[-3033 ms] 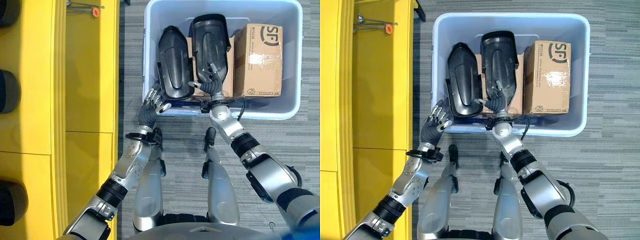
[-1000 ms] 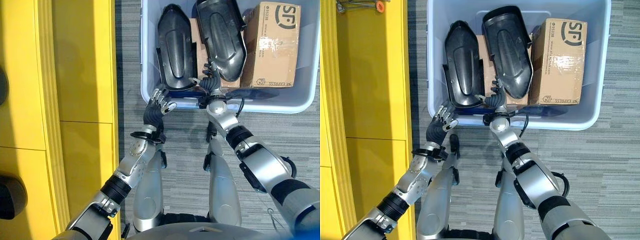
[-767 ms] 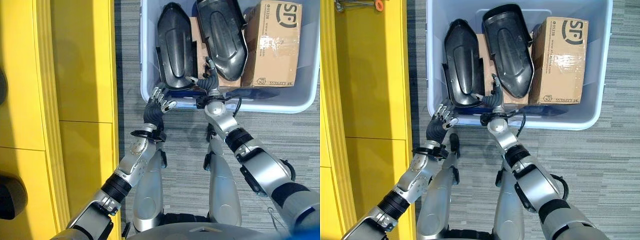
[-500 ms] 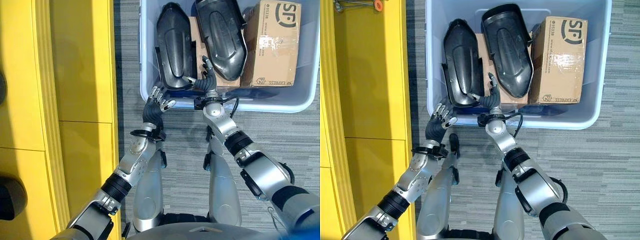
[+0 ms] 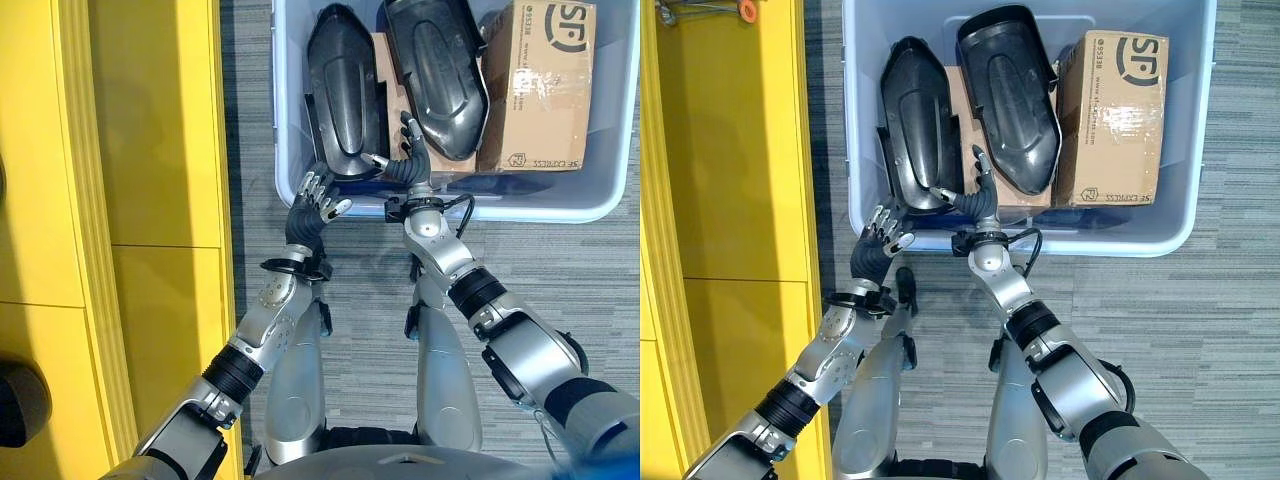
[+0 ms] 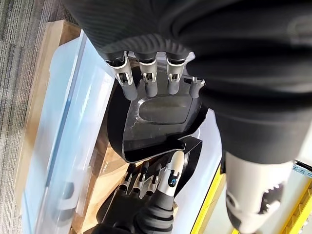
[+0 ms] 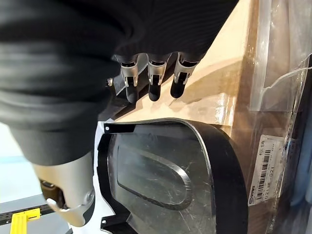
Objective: Move parts from the plastic box to the shelf.
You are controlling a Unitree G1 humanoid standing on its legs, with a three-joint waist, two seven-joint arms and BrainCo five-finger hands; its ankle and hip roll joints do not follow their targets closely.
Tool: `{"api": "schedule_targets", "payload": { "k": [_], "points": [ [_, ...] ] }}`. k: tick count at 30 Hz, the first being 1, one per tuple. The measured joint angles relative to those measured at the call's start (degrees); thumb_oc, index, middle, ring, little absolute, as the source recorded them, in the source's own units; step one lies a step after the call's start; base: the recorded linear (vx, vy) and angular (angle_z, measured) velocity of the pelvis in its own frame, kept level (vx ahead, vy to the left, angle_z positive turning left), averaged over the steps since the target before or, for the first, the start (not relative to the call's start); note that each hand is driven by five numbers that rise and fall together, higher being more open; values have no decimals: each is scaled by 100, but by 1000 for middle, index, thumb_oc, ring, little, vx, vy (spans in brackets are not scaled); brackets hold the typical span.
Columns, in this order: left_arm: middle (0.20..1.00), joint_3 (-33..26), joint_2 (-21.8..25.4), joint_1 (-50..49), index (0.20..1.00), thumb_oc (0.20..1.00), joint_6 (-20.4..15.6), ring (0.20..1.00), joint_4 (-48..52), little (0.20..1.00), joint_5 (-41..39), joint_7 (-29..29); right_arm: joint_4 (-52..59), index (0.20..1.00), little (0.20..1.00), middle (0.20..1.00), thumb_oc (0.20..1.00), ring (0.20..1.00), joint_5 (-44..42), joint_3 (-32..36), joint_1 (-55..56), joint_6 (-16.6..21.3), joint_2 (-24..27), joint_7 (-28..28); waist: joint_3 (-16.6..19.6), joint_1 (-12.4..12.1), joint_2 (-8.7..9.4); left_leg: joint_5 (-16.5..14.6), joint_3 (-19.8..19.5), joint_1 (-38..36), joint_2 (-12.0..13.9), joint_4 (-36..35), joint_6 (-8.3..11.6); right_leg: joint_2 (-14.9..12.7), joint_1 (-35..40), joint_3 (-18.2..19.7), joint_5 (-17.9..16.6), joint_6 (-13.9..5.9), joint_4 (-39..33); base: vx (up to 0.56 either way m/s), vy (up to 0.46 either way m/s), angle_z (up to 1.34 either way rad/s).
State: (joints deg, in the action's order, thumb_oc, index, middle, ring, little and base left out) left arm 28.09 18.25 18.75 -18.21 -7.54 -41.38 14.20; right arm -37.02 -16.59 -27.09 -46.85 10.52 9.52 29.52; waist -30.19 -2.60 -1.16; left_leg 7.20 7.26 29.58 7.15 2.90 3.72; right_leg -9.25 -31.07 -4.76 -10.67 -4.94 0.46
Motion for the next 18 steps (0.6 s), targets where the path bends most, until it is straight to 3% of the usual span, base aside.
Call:
{"api": "schedule_targets", "payload": {
  "k": [18],
  "points": [
    [1000,3,19,30,1000,1000,-55,1000,27,1000,-13,-6,-956,1000,1000,1000,1000,1000,-7,438,-699,69,34,337,-2,-30,2,6,-47,268,-3,31,-4,-3,-254,-36,5,0,44,0,0,0]
  ]
}}
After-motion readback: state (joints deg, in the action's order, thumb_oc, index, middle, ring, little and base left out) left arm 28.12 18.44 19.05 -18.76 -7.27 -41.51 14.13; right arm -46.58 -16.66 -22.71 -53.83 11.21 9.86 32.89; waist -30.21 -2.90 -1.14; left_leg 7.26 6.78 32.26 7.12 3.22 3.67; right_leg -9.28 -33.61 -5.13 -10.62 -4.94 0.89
